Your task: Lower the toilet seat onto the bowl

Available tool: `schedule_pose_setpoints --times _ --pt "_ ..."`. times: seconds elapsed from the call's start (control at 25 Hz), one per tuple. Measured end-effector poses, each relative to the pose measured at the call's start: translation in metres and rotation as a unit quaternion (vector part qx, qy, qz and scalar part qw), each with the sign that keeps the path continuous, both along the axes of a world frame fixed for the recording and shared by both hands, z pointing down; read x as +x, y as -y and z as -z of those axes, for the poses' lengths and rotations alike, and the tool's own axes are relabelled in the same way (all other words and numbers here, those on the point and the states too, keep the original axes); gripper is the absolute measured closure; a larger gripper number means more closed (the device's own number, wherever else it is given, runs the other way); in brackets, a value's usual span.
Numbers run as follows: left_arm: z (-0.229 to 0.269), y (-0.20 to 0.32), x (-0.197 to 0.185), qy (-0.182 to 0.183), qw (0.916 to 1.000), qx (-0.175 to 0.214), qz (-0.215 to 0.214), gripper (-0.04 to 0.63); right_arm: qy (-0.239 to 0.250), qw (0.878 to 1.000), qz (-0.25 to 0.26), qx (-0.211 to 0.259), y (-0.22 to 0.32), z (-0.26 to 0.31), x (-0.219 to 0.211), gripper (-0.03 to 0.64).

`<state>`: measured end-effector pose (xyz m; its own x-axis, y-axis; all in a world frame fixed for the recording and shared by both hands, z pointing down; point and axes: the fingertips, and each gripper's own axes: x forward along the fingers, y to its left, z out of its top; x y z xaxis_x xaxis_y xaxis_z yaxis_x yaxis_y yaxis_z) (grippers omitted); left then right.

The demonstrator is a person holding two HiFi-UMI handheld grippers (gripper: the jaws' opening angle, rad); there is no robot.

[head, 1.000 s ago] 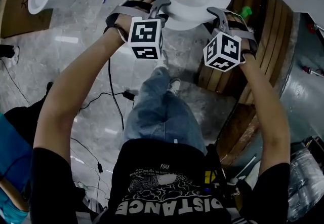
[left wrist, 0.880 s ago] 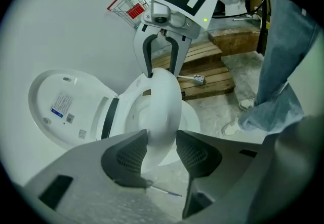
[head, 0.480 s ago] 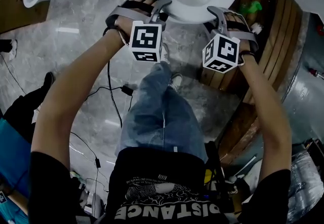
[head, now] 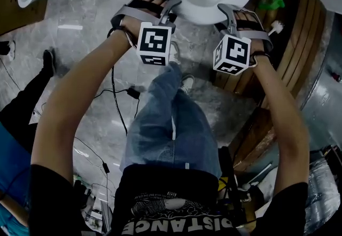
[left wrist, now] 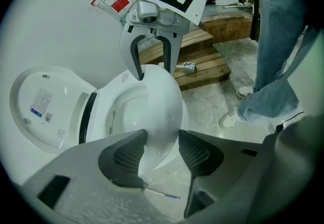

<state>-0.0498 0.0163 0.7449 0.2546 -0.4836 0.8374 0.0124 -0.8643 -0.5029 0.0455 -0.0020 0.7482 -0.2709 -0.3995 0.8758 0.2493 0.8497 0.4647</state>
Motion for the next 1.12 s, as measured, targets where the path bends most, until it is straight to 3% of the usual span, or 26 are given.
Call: schedule_pose_setpoints --times 0.64,0.92,1.12 --pt "-0.061 0.002 0.002 0.012 0.9976 -0.068 -0.011 0.401 -0.033 0.998 -0.013 -0.043 0.002 -0.059 0.002 0.362" --pt "-0.071 0.001 -0.002 0.013 0.9957 -0.091 -0.008 0.414 -0.012 0.995 -0.056 -0.086 0.0 -0.063 -0.004 0.364" --pt "-0.067 -0.001 -0.001 -0.004 0.994 -0.108 0.015 0.417 0.035 0.985 -0.116 -0.123 -0.006 -0.054 -0.007 0.374"
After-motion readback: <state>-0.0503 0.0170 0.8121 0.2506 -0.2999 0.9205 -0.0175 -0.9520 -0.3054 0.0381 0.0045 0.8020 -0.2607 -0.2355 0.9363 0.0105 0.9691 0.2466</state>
